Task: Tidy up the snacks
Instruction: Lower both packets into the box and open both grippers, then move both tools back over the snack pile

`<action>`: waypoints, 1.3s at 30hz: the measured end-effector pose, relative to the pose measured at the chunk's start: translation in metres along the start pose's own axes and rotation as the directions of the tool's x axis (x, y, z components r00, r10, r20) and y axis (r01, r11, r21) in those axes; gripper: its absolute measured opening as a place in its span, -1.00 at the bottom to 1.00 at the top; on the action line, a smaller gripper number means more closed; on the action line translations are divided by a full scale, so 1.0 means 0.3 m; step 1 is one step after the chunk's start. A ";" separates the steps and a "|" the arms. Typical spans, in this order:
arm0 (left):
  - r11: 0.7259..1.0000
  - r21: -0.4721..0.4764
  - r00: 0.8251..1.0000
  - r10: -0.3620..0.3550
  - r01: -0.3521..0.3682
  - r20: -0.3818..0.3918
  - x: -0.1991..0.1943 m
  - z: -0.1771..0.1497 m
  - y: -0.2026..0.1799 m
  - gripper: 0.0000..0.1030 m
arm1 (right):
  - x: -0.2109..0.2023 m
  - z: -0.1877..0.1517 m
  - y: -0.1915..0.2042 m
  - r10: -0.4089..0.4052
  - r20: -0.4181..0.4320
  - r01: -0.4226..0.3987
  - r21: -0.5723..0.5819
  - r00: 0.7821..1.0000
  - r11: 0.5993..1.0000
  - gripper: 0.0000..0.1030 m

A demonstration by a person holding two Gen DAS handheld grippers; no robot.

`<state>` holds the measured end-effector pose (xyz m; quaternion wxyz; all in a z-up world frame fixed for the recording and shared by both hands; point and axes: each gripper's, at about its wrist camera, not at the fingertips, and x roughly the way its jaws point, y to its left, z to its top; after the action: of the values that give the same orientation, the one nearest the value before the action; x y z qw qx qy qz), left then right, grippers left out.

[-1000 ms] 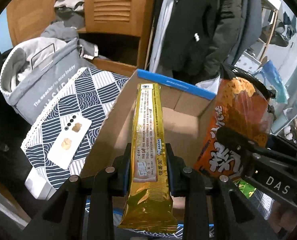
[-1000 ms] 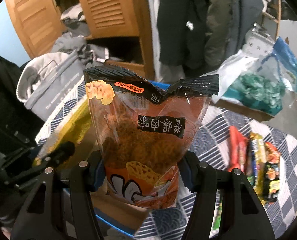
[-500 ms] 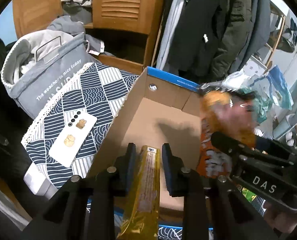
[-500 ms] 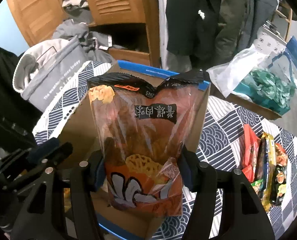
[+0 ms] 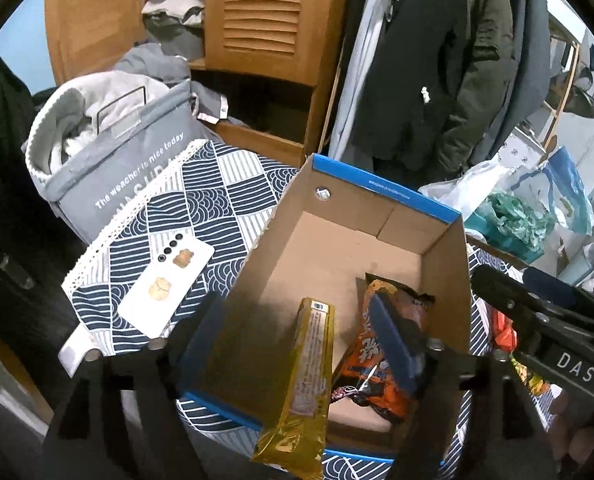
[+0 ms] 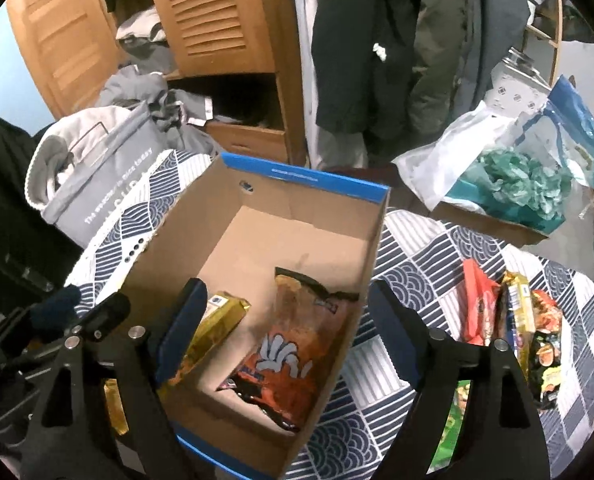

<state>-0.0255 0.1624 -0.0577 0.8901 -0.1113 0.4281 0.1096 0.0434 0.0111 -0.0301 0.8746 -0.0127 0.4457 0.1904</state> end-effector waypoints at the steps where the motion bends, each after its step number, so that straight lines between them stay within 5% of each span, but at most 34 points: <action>1: 1.000 0.003 1.000 0.000 0.000 0.001 -0.001 0.000 -0.002 0.55 | -0.005 -0.003 -0.005 -0.004 0.001 0.004 0.000 1.000 1.000 0.62; 39: 0.963 0.222 0.987 -0.137 0.153 -0.086 -0.038 -0.059 -0.526 0.68 | -0.215 -0.174 -0.512 -0.204 0.020 0.198 0.157 0.979 0.968 0.64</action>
<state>0.0004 0.0061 -0.0430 0.8872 -0.0434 0.4593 -0.0096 0.0217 -0.1622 -0.0338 0.8957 0.0131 0.4395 0.0659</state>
